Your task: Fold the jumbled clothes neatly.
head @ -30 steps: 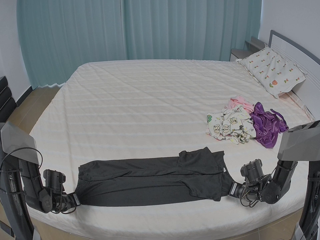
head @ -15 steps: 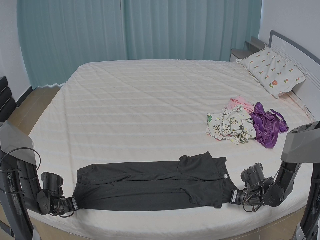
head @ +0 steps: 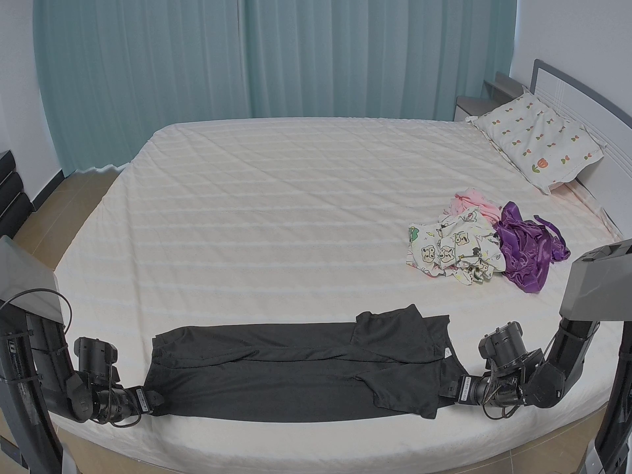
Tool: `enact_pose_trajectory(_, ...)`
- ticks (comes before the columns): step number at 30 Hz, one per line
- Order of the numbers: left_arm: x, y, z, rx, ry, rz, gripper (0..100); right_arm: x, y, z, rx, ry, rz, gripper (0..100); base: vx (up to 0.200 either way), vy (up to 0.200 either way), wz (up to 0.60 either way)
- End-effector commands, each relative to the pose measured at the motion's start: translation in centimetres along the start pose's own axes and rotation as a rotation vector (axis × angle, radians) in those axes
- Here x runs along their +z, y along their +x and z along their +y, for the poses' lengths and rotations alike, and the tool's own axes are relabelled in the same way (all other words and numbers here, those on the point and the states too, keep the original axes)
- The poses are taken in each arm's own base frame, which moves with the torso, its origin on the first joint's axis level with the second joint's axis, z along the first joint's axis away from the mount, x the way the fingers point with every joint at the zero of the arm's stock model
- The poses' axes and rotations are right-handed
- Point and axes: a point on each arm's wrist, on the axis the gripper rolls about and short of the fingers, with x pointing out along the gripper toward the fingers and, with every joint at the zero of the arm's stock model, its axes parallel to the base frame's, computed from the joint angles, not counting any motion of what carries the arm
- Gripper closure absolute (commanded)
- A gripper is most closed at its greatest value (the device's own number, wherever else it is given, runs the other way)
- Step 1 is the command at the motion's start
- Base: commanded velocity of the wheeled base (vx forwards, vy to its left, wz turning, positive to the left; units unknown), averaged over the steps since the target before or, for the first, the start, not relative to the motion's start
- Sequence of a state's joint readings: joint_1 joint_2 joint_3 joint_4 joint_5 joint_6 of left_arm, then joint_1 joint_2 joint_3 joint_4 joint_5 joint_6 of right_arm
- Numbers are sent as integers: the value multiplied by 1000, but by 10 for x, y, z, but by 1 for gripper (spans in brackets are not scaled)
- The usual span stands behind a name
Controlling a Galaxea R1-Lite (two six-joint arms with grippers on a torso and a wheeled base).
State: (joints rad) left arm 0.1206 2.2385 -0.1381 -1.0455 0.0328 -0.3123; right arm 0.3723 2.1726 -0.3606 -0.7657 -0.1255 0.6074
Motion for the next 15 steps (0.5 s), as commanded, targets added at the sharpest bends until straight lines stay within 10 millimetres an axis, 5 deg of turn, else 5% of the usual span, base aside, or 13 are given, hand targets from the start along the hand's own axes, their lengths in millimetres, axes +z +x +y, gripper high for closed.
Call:
enact_pose_trajectory(1,22,-7,6,-41,-47,-97,0,10,-10,2,30,22,-52,0,0,0,0)
enact_pose_trajectory(12,74,-20,-9,-144,-166,-170,0,14,-6,-2,19,41,-55,0,0,0,0)
enact_pose_trajectory(13,91,-15,-34,-198,-236,-160,0,13,-4,-2,19,39,-47,0,0,0,0)
enact_pose_trajectory(15,99,-6,-42,-210,-269,-149,0,13,-3,-2,25,40,-53,0,0,0,0)
